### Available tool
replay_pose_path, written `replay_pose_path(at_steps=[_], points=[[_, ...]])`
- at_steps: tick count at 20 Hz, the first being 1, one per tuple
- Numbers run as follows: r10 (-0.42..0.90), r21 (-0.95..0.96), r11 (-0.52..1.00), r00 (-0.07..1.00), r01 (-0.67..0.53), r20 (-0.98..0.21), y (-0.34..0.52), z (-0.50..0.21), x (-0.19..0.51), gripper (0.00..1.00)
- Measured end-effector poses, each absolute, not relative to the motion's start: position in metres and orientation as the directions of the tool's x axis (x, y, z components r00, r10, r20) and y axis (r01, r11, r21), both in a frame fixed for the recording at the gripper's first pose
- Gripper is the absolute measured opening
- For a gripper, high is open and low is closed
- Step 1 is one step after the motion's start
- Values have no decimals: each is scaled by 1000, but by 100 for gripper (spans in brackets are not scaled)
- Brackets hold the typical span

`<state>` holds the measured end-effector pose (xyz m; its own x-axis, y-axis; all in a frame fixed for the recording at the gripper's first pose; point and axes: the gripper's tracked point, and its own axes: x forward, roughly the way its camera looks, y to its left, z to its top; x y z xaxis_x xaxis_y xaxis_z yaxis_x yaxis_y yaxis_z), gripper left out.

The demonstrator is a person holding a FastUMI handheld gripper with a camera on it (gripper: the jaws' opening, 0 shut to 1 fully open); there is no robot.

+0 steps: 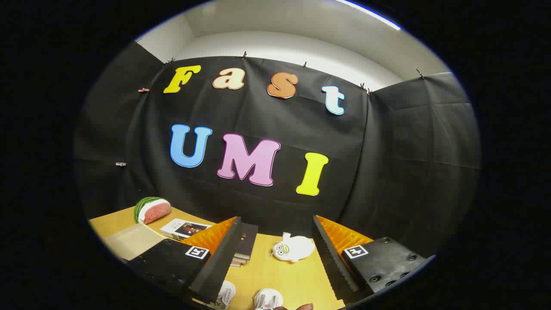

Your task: Open the storage box then place both shoes into the box .Put the left shoe in first, then the right shoe, with the right side of both shoes facing outward in a uniform manner.

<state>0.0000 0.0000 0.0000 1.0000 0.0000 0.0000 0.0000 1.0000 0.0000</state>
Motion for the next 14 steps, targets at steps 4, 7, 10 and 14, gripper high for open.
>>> replay_pose_path(at_steps=[4,7,10,14], points=[[2,-14,1000,1000,-2,-12,-1,-6,0,97],[2,-16,1000,1000,-2,-20,-1,-9,1,97],[2,-16,1000,1000,-3,-27,-1,-11,2,97],[8,-18,1000,999,-8,-34,0,-14,3,97]])
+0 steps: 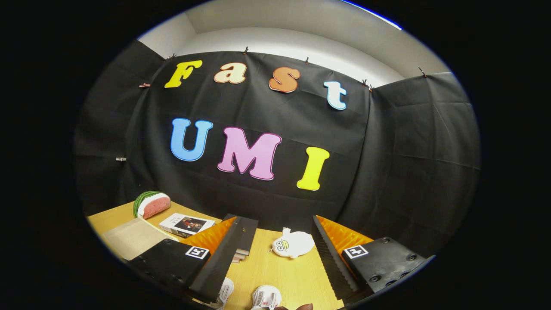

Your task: Open the storage box then place both shoes into the box .Put the left shoe in first, then the right shoe, with the right side of both shoes facing outward in a uniform manner.

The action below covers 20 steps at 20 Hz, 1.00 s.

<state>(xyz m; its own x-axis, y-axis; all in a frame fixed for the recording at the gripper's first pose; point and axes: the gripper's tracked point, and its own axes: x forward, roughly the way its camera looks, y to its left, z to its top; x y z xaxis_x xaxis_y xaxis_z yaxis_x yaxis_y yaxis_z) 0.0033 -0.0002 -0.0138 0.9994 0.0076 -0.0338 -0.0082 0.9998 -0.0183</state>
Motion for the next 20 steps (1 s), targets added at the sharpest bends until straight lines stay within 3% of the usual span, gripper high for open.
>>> replay_pose_path(at_steps=[15,20], points=[[27,-15,1000,999,-28,-30,11,-12,6,97],[129,46,991,990,-127,-49,44,-18,6,97]])
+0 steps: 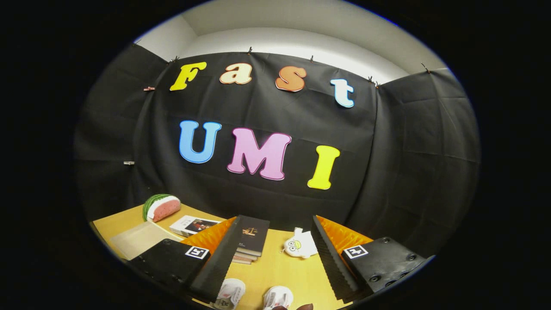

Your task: Open the storage box then place both shoes into the box .Put the left shoe in first, then the right shoe, with the right side of both shoes facing outward in a uniform manner.

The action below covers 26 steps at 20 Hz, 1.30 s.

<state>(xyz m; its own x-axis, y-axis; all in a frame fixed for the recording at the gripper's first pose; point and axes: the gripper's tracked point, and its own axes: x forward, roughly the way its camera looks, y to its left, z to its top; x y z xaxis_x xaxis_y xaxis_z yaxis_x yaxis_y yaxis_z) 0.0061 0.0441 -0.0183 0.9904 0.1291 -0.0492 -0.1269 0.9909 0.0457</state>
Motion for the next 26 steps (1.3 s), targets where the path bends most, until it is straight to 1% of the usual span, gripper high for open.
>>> replay_pose_path(at_steps=[1,3,5,8,11,13,14,16,18,23,26], points=[[175,66,983,983,-171,-60,56,-22,6,97],[317,135,943,945,-305,-81,89,-27,1,97],[443,253,878,891,-407,-103,115,-33,-2,97],[592,432,760,791,-485,-153,151,-49,-6,98],[725,601,609,671,-518,-157,184,-61,-16,98],[795,708,508,584,-491,-165,202,-76,-24,98],[820,756,467,545,-459,-176,210,-87,-28,98],[859,823,415,466,-389,-213,222,-116,-37,98],[889,866,369,399,-337,-223,235,-136,-45,98],[930,939,289,287,-186,-230,263,-190,-58,98],[938,954,277,247,-114,-243,270,-220,-59,98]])
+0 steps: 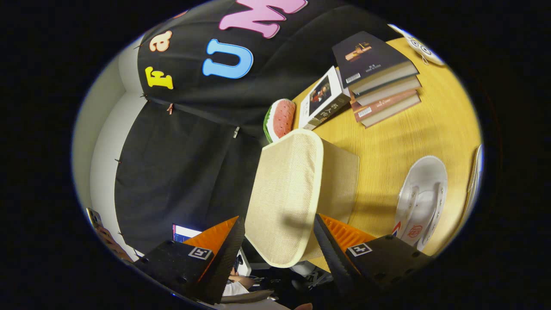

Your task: Open the storage box then place both shoes into the box .Put the left shoe in first, then the right shoe, with the right side of both shoes facing outward in a uniform manner.

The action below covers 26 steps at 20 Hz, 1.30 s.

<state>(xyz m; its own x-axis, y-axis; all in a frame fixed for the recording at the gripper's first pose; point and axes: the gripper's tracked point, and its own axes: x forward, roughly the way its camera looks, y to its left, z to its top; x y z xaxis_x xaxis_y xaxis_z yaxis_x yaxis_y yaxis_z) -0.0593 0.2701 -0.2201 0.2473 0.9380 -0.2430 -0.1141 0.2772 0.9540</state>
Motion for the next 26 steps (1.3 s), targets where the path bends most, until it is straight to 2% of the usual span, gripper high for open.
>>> replay_pose_path(at_steps=[5,10,14,17,18,22,26], points=[[963,980,199,179,18,-199,292,-240,-69,98],[978,989,142,146,50,-148,315,-232,-73,95],[977,985,156,133,76,-165,309,-233,-76,43],[975,993,101,191,66,-112,301,-207,-69,6],[977,996,74,199,48,-82,296,-194,-71,6],[971,987,129,215,-93,-106,302,-166,-78,6],[968,967,135,235,-217,-82,320,-112,-78,7]])
